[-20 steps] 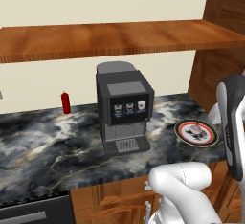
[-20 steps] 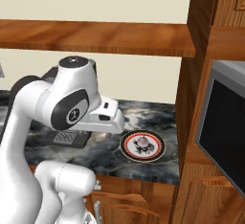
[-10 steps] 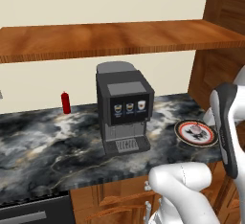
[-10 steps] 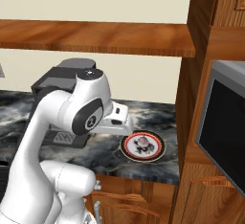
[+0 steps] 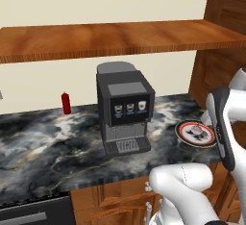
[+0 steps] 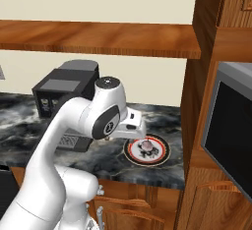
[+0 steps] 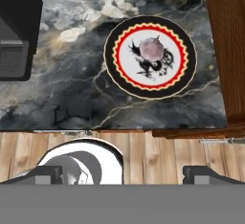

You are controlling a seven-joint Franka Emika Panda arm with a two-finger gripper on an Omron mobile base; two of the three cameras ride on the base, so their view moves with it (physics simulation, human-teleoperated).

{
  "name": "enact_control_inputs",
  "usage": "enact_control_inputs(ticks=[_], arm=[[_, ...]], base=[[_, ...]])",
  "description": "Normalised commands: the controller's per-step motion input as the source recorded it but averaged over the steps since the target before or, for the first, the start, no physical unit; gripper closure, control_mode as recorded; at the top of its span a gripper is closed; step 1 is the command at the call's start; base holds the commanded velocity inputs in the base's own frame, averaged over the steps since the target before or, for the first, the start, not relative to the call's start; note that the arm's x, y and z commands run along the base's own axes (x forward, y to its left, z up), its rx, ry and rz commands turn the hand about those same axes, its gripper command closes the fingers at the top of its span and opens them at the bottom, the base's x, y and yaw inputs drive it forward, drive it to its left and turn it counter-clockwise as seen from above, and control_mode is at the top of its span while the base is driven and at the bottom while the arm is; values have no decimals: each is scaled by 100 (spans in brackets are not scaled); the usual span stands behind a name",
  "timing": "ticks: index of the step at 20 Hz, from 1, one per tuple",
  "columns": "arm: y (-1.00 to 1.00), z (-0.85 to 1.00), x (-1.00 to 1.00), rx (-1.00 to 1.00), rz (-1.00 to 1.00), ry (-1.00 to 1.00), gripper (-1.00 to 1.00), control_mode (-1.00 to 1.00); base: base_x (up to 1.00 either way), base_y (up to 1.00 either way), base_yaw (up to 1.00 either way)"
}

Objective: Pick the garlic from the counter and place it in the microwave. Then turn on the microwave.

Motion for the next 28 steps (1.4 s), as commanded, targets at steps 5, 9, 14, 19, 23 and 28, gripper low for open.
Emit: enact_control_inputs(ticks=[5,9,14,19,23,28], arm=[[-9,-33,44,0,0,0,-100,-100],[-12,-29,41,0,0,0,-100,-100],[-13,-24,34,0,0,0,-100,-100],[-7,-31,23,0,0,0,-100,-100],[0,-34,20,0,0,0,-100,-100],[-1,-31,29,0,0,0,-100,-100]], base=[[0,0,0],[0,0,0],[0,0,0],[0,0,0],[0,0,0],[0,0,0]])
